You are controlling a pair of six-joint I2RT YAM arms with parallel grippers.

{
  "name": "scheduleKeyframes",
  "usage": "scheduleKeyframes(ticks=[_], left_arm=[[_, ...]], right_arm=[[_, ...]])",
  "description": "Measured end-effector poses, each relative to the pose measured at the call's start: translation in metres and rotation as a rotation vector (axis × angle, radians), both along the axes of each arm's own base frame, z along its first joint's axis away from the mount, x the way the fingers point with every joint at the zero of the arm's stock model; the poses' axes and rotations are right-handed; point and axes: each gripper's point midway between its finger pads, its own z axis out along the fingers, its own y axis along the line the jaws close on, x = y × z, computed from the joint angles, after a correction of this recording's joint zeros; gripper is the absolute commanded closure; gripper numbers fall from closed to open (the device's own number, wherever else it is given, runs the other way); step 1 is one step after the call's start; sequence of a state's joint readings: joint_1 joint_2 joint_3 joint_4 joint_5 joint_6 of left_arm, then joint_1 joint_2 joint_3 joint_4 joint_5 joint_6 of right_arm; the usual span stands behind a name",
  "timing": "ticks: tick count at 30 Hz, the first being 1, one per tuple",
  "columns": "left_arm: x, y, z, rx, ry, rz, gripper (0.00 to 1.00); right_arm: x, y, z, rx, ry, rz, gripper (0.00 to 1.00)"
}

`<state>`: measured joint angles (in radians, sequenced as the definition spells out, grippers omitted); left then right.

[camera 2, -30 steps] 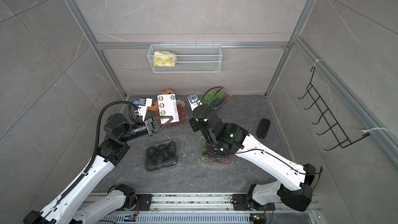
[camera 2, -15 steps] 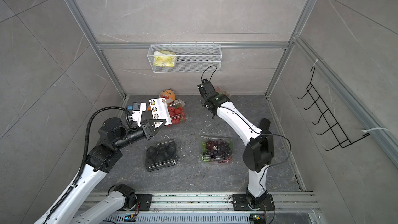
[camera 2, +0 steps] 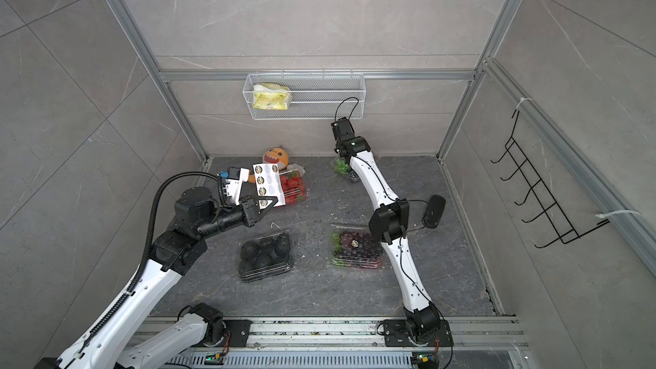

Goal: Label fruit boxes
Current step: Stick the label on the fruit box.

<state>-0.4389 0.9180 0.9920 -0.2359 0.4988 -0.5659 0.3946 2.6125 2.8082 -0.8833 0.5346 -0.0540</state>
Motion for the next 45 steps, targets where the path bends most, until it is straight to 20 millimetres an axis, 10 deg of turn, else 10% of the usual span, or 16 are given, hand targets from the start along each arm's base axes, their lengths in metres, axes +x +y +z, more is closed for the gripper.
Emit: scheduleKeyframes(ticks=[24, 45], left_arm=[[0.005, -0.002, -0.004, 0.017, 0.038, 0.001, 1.00], [0.010, -0.003, -0.011, 0.029, 0.064, 0.004, 1.00]], right_arm=[[0.033, -0.019, -0.064, -0.138, 0.035, 0.037, 1.00], [0.040, -0.018, -0.077, -0.168, 0.032, 0.055, 1.00]])
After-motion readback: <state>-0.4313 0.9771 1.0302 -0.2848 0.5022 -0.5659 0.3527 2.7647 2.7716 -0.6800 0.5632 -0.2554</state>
